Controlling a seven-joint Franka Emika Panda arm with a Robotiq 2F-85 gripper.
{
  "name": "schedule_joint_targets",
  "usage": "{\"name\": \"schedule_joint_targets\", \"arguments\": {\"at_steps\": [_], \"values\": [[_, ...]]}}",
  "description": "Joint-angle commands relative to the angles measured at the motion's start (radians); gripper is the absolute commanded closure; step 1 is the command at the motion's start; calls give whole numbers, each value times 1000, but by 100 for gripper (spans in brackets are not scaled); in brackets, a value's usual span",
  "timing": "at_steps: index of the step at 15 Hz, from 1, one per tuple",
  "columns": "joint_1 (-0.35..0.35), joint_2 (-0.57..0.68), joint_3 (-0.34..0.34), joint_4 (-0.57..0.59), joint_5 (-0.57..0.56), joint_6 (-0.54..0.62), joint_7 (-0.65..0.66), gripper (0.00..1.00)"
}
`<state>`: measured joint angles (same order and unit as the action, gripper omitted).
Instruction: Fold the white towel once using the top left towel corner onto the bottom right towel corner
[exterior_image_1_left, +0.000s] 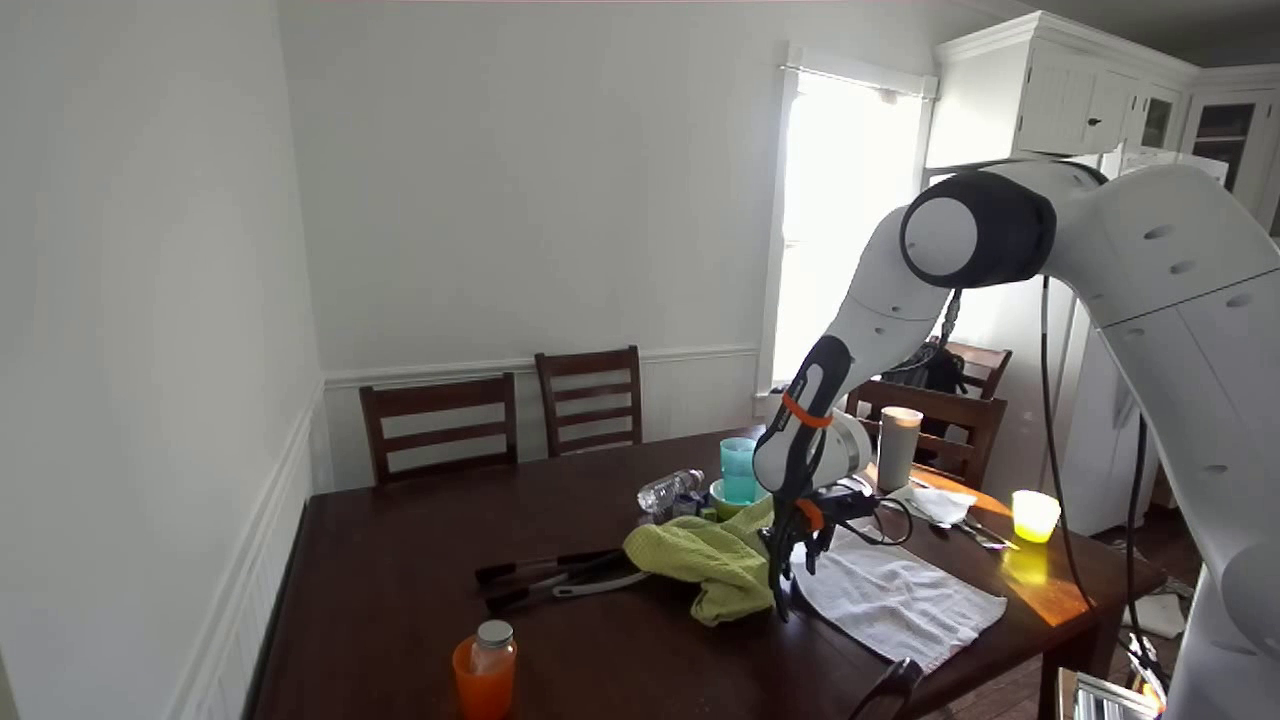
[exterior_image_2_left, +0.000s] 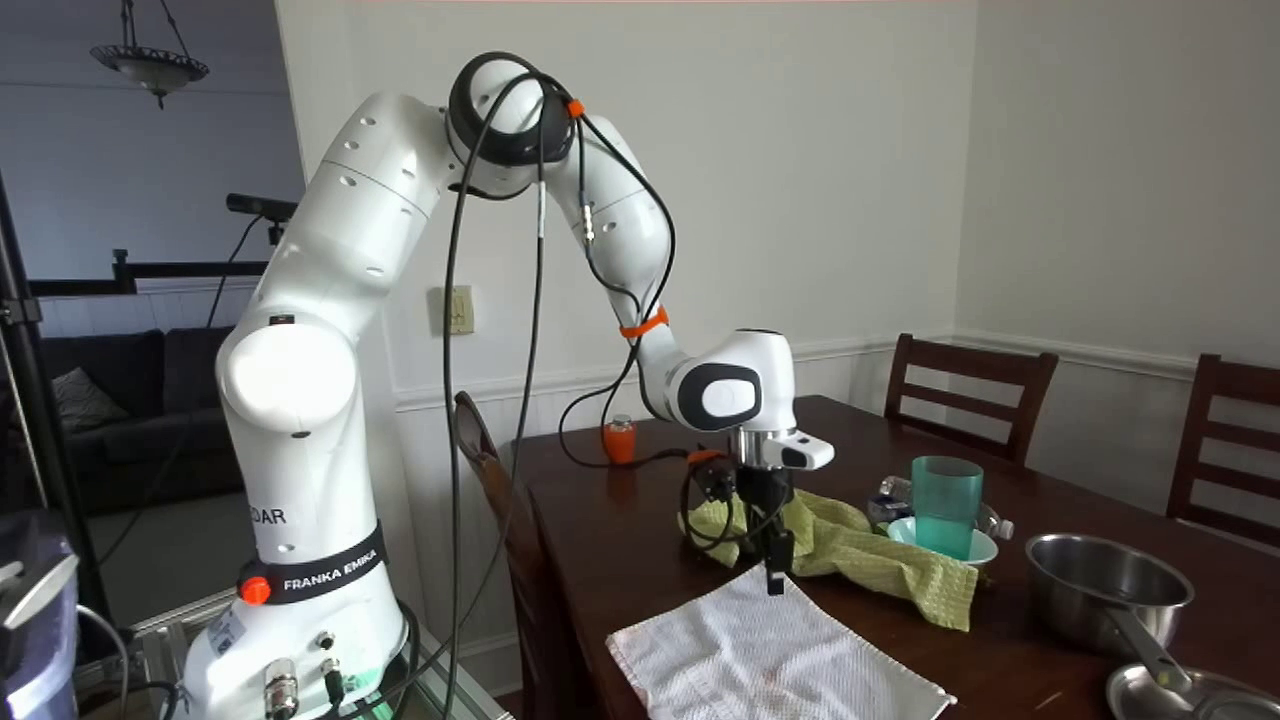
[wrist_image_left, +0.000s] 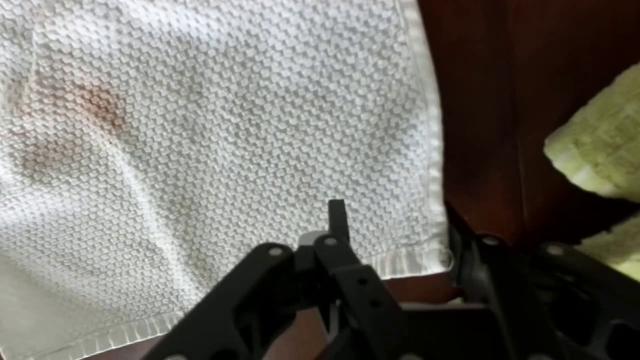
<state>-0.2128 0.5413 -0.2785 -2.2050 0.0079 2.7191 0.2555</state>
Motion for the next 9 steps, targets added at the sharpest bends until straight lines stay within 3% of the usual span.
{"name": "schedule_joint_targets", "arguments": {"at_steps": [1,3,4,9], "values": [[17,-22,-28,-14,5,2,10,83],[23,-35,-44,-26,-3,6,13,97],[26,-45,-53,-36,-10,10,11,99],[31,-85,-100,-85,-40,31,-9,99]]}}
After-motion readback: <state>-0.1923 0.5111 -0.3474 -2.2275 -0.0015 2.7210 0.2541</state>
